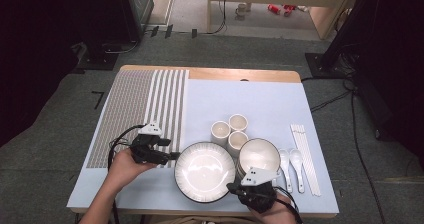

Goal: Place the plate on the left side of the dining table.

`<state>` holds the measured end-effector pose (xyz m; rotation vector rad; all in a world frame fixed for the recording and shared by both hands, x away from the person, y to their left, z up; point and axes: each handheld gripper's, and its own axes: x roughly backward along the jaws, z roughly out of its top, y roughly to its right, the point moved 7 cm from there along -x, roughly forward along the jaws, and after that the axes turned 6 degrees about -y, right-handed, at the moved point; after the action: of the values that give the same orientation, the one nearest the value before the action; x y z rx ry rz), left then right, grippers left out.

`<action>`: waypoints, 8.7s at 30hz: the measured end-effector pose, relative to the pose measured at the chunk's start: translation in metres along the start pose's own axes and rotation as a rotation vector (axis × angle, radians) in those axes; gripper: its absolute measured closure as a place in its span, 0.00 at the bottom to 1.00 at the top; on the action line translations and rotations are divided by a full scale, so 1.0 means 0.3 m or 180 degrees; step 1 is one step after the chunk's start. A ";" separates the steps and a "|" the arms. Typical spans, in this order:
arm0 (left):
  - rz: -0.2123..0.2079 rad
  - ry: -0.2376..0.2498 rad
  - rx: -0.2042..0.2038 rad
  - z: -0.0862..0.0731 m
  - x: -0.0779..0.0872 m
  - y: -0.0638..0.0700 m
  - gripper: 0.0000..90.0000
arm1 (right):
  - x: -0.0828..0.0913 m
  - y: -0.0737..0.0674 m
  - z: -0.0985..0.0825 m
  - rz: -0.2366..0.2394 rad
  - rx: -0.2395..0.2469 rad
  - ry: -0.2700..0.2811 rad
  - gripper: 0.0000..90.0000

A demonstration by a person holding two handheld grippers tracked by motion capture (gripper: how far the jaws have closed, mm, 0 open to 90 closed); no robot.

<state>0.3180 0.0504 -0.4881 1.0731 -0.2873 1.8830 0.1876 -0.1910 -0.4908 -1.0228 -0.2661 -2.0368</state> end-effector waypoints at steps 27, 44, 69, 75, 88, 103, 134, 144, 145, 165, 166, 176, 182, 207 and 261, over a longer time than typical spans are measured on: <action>-0.0028 0.0054 0.0111 -0.004 0.015 0.009 0.44 | -0.017 0.000 -0.009 -0.0036 0.0048 -0.0094 1.00; -0.0008 0.0002 0.0102 -0.008 0.002 0.021 0.45 | -0.023 0.005 -0.002 -0.0066 0.0032 -0.0042 1.00; 0.0036 -0.0032 0.0107 -0.028 0.011 0.021 0.45 | -0.034 -0.050 -0.004 0.0076 0.0159 -0.0168 1.00; 0.0029 -0.0025 0.0109 -0.027 0.011 0.023 0.45 | -0.049 -0.041 0.003 -0.0041 0.0170 -0.0157 1.00; 0.0010 -0.0036 0.0101 -0.023 0.003 0.029 0.44 | -0.053 -0.001 -0.015 -0.0301 0.0149 -0.0001 0.83; 0.0020 -0.0049 0.0096 -0.020 -0.006 0.033 0.39 | -0.094 -0.040 -0.009 -0.0432 0.0233 0.0146 0.56; 0.0059 -0.0068 0.0143 -0.017 -0.026 0.033 0.41 | -0.135 -0.036 0.019 -0.0436 0.0112 0.0196 0.56; 0.0027 -0.0098 0.0215 0.001 -0.037 0.036 0.43 | -0.152 -0.034 0.031 -0.0412 0.0111 0.0220 0.54; 0.0021 -0.0095 0.0224 0.003 -0.038 0.037 0.44 | -0.154 -0.033 0.032 -0.0411 0.0118 0.0225 0.54; -0.0175 -0.0143 0.0526 0.033 -0.080 0.038 0.47 | -0.207 -0.030 0.047 -0.0401 0.0213 0.0369 0.46; -0.0186 -0.0128 0.0543 0.034 -0.078 0.035 0.49 | -0.211 -0.028 0.048 -0.0393 0.0200 0.0371 0.47; -0.0243 -0.0082 0.0617 0.040 -0.066 0.026 0.57 | -0.243 -0.027 0.047 -0.0440 0.0239 0.0421 0.40; -0.0246 -0.0101 0.0638 0.053 -0.055 0.028 0.61 | -0.248 -0.027 0.048 -0.0442 0.0247 0.0451 0.37; -0.0737 0.0020 0.0997 0.089 -0.004 0.023 0.81 | -0.251 -0.038 0.039 -0.0458 0.0388 0.0575 0.31; -0.0861 0.0121 0.1334 0.149 0.129 -0.129 0.83 | -0.252 -0.037 0.038 -0.0438 0.0395 0.0576 0.31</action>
<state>0.3665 0.0693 -0.4402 1.2773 0.2769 1.7530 0.2109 -0.1345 -0.5378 -0.7567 -0.3712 -2.1912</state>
